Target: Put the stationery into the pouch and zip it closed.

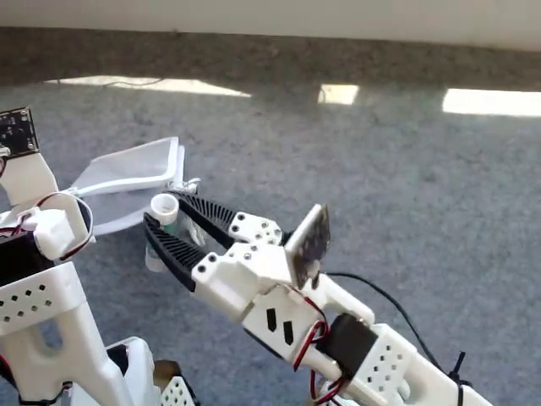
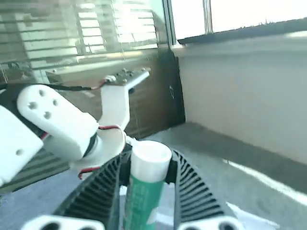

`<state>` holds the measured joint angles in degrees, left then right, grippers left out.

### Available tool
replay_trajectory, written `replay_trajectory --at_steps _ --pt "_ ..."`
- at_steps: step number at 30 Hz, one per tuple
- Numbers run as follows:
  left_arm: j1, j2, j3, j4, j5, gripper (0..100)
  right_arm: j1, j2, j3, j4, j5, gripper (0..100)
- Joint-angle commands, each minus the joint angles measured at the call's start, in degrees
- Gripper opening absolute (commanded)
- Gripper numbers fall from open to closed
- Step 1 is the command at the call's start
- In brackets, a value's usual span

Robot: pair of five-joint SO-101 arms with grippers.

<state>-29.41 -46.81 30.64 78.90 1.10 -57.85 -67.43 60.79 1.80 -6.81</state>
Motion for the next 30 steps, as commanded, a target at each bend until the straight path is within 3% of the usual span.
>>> replay_trajectory --at_steps 1,7,19,24,30 --pt "1.3 0.7 -0.7 -0.1 0.3 0 -1.1 -1.0 3.0 -15.6 4.0 0.5" --pt "1.3 0.7 -0.7 -0.1 0.3 0 -0.8 5.1 5.7 -26.9 4.7 0.5" --pt "1.3 0.7 -0.6 0.2 0.3 0 -0.5 33.9 0.0 -52.9 4.8 0.5" --pt "1.3 0.7 -0.4 0.2 0.3 0 3.3 44.8 -4.2 -63.3 4.8 0.5" --pt "1.3 0.7 -0.3 0.1 0.3 0 4.9 54.8 -6.5 -68.7 4.8 0.5"
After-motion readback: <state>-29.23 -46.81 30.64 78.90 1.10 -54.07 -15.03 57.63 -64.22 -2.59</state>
